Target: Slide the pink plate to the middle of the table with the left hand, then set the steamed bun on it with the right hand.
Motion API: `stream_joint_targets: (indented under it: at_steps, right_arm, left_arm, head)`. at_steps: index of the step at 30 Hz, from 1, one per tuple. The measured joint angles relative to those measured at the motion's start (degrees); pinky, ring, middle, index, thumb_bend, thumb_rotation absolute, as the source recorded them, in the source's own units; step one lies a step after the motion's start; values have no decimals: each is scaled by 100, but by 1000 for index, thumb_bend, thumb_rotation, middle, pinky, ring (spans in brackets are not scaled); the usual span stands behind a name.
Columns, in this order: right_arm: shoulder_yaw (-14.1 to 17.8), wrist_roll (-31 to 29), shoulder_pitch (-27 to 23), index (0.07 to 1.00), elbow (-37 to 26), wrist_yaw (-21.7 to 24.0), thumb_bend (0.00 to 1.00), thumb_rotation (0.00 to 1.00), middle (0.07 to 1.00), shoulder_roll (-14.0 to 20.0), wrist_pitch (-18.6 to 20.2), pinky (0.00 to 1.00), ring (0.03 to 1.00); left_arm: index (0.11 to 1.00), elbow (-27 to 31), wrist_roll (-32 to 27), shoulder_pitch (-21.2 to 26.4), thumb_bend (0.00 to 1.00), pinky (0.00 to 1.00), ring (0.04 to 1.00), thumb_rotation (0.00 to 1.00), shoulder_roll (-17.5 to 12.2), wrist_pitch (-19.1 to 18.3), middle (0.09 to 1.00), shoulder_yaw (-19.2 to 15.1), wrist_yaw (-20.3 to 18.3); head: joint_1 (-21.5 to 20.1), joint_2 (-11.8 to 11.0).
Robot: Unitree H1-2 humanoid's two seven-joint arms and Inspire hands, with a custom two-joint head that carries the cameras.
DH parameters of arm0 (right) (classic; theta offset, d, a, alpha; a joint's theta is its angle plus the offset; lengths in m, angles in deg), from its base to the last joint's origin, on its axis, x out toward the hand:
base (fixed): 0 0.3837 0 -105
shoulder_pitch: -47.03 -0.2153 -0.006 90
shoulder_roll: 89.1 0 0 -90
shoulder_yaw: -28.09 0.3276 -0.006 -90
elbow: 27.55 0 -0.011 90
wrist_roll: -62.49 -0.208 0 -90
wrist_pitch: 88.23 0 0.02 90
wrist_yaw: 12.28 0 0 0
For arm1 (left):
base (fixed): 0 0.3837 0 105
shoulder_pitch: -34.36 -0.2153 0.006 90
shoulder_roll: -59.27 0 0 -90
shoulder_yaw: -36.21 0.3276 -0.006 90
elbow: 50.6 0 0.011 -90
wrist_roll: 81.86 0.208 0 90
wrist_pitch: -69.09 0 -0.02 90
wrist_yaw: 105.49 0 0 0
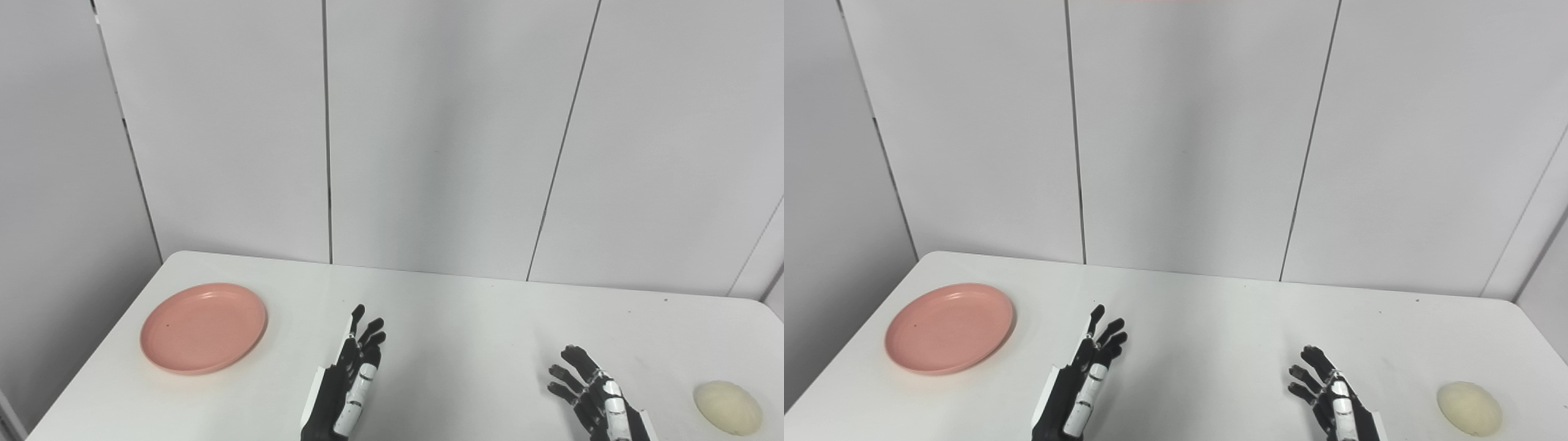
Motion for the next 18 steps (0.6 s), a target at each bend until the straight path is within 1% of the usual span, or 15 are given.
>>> stream_joint_targets:
  at_steps: [1, 3, 6, 8, 10, 12, 14, 16, 18]
  right_arm:
    - [0, 13, 2, 805, -8, -9, 578, 950, 854, -1, 0, 749, 794]
    - [1, 17, 3, 812, -12, -16, 575, 949, 860, 0, 0, 758, 803]
    - [3, 13, 11, 813, -26, -23, 586, 947, 860, 2, 0, 753, 800]
    - [11, 25, 30, 821, -48, -49, 594, 948, 869, 6, 0, 767, 807]
    - [10, 31, 35, 814, -57, -55, 596, 947, 862, 6, 0, 759, 798]
    - [5, 46, 35, 810, -62, -67, 590, 950, 859, 5, 0, 755, 795]
    - [2, 57, 34, 811, -63, -72, 574, 954, 861, 5, 0, 758, 796]
    - [1, 59, 34, 802, -63, -73, 565, 946, 853, 5, -1, 748, 786]
    - [2, 50, 34, 791, -62, -72, 563, 933, 845, 4, -1, 736, 774]
  left_arm:
    - [1000, -5, 16, 17, 615, 928, 919, 957, -12, 41, 939, -36, 26]
    - [1000, -25, 42, 65, 630, 919, 919, 959, -58, 59, 937, -118, 68]
    - [1000, -33, 82, 206, 627, 905, 906, 935, -177, 57, 928, -294, 128]
    - [1000, -32, 56, 345, 622, 878, 893, 912, -195, 56, 918, -490, 219]
    - [1000, -33, 8, 483, 626, 879, 887, 903, -215, 57, 912, -651, 343]
    - [1000, -35, -9, 622, 632, 883, 885, 903, -238, 58, 909, -808, 405]
    - [1000, -36, -76, 751, 635, 919, 904, 899, -317, 58, 916, -931, 441]
    - [1000, -44, -202, 900, 612, 937, 909, 913, -390, 57, 919, -1114, 468]
    - [1000, -108, -253, 1089, 606, 945, 914, 938, -468, 69, 923, -1294, 590]
  head:
    - [-9, 18]
    - [0, 44]
    - [0, 62]
    - [0, 62]
    - [-35, 71]
    - [-79, 62]
    - [-114, 62]
    - [-141, 53]
    - [-158, 53]
